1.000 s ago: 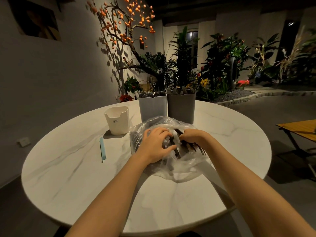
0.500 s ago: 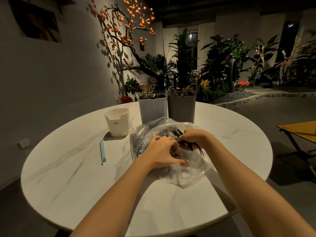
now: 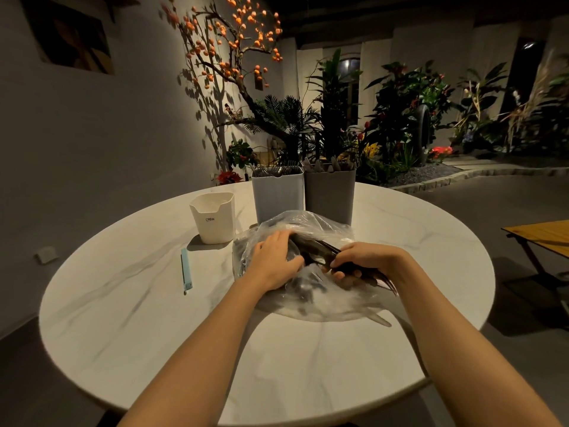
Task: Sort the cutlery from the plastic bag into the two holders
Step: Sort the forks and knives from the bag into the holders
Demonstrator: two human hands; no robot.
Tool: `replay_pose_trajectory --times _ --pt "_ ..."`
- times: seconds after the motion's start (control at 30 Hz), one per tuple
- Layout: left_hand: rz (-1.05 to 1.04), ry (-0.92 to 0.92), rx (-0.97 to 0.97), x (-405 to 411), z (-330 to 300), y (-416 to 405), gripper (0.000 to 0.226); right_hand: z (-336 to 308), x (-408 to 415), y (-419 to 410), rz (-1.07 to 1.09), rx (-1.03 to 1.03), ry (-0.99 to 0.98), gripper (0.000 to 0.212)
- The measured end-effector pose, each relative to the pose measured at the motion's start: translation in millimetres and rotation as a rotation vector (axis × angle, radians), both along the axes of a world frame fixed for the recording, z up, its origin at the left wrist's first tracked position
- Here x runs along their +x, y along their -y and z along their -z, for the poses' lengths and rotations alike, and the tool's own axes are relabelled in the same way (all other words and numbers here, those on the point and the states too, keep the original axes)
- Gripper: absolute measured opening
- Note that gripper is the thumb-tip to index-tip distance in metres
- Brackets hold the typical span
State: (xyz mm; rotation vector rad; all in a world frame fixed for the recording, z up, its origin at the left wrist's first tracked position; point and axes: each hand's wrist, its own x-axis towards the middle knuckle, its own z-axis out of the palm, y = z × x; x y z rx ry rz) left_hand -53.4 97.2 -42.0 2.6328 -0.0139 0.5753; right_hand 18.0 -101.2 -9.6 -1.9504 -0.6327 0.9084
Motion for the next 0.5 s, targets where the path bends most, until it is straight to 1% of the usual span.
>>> replay_pose_trajectory --times 0.1,0.17,0.2,0.23,0.3,0.33,0.4,0.5 --pt "-0.014 0.067 -0.133 3.4 1.7 -5.2 0.035 -1.0 -0.4 5.6 -0.051 0.010 -0.019 0.013" --pt "-0.024 0.119 -0.180 4.6 1.5 -7.1 0.030 -0.6 0.7 6.8 -0.055 0.030 -0.006 0.014" --pt "-0.043 0.136 -0.176 4.7 0.8 -6.9 0.034 -0.3 0.9 6.4 -0.058 0.048 0.007 0.015" --pt "-0.069 0.129 -0.137 4.6 0.2 -6.3 0.043 0.2 0.5 5.6 -0.056 0.067 0.018 0.016" --pt "-0.114 0.061 0.008 2.7 -1.0 -2.4 0.069 1.8 -0.1 4.1 -0.038 0.107 0.031 0.018" --pt "-0.128 0.032 0.055 2.1 -0.9 -0.2 0.078 2.7 -0.3 3.8 -0.028 0.130 0.030 0.018" --pt "-0.128 0.035 0.045 1.5 -0.7 1.5 0.081 3.3 -1.9 4.8 -0.018 0.165 0.003 0.017" --pt "-0.088 0.093 -0.073 1.7 -1.1 -1.9 0.066 1.0 -5.4 10.0 -0.055 0.177 -0.053 0.012"
